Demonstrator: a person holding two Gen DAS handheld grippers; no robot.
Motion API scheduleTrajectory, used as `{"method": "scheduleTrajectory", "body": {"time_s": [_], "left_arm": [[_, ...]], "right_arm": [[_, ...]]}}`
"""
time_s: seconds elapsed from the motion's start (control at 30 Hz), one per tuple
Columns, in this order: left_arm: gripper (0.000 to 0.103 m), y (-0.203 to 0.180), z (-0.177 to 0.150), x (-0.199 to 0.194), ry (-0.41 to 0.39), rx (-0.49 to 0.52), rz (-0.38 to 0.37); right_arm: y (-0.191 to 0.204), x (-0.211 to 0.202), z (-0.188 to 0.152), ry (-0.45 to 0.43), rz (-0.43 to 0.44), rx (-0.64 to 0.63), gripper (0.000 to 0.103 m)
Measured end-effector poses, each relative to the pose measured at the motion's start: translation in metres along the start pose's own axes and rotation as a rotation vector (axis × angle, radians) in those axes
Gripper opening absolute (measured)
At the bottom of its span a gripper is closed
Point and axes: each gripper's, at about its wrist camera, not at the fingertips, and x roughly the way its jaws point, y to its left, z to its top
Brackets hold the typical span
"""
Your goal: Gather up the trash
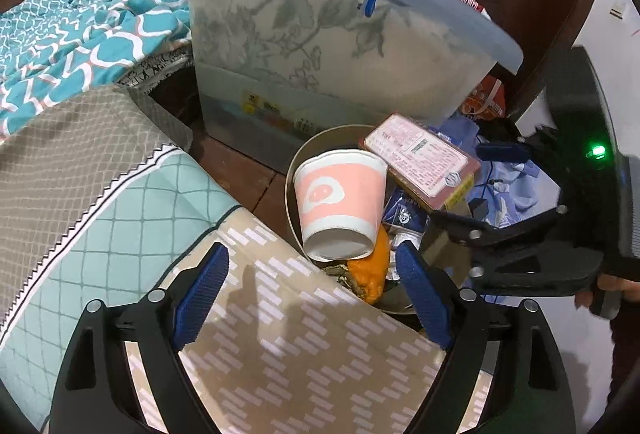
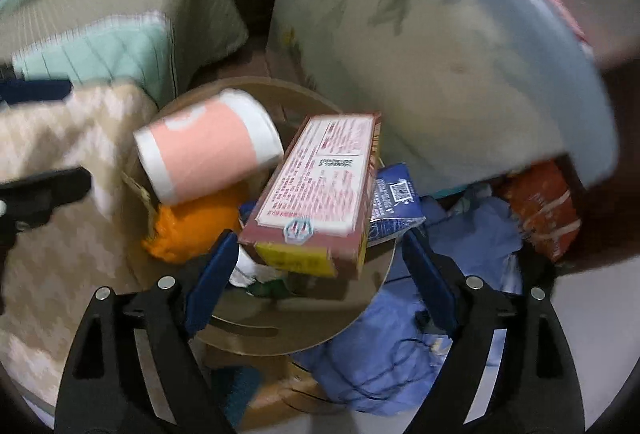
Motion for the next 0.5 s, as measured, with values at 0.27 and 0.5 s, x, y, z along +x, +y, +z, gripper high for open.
{"method": "scheduleTrajectory", "body": {"time_s": [0.27,0.5], "left_arm": [[0.084,-0.011,-0.017,-0.024,-0.019,0.028,0.006],[0.092,-0.018,-0.045,-0.062,-0.044,0.059,0.066]], "right_arm": [[-0.019,-0.048,-0.060,-0.215,0.254,0.349,0.084],[0.010,-0.079,-0.147,-0.341,0.349,0.688,0.085]]}}
